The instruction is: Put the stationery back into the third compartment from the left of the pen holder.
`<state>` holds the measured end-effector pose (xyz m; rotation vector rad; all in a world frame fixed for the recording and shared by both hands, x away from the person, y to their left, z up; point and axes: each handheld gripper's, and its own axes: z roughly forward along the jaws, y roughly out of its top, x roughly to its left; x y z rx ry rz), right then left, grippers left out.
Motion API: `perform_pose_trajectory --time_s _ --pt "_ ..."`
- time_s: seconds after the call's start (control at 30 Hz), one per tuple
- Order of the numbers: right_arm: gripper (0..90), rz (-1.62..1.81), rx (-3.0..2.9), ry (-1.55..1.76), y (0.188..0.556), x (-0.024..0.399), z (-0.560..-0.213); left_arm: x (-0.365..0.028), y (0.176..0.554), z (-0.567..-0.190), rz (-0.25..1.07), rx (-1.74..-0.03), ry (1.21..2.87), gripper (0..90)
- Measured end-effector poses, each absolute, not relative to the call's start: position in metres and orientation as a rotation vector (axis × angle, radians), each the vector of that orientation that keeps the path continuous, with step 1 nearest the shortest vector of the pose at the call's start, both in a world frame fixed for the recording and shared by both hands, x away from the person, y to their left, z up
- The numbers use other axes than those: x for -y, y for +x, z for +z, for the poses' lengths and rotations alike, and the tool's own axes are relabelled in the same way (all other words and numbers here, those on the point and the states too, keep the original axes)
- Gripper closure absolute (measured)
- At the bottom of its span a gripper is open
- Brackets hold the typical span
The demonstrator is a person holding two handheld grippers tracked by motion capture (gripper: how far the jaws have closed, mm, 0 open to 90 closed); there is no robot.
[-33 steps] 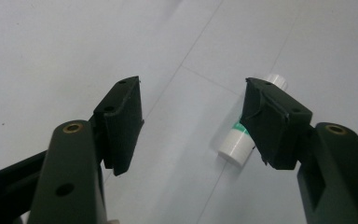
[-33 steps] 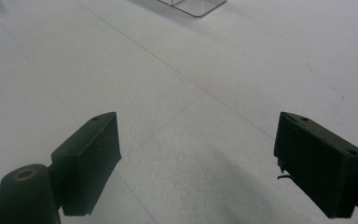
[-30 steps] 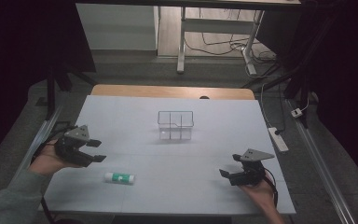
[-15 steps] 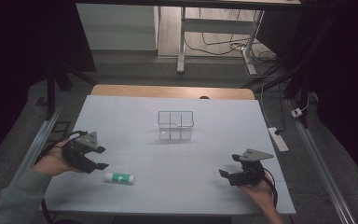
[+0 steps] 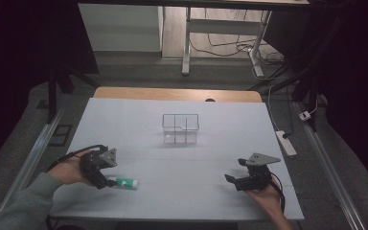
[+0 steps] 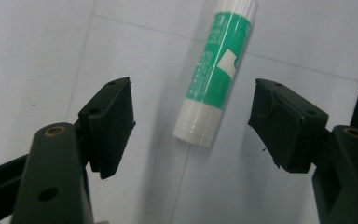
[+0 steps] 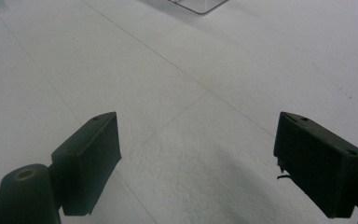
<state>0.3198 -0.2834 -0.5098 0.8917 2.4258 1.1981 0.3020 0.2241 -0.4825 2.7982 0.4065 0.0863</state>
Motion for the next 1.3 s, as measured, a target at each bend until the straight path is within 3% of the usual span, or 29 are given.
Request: perform_pose_trajectory --time_s 0.3,0.63,0.83,1.3 --pt "14.0 1.195 -2.430 0.889 0.320 0.283 -0.510 -0.211 0.301 -0.497 0.067 -0.334 2.905 32.8" --pt "14.0 1.192 -2.430 0.889 0.320 0.283 -0.510 -0.207 0.301 -0.504 0.090 -0.283 2.973 57.5" --pt "14.0 1.193 -2.429 0.887 0.320 0.283 -0.510 -0.205 0.300 -0.505 0.114 -0.257 2.984 63.7" --pt "14.0 1.200 -2.419 0.891 0.320 0.284 -0.509 -0.217 0.305 -0.484 0.126 -0.532 2.721 64.5"
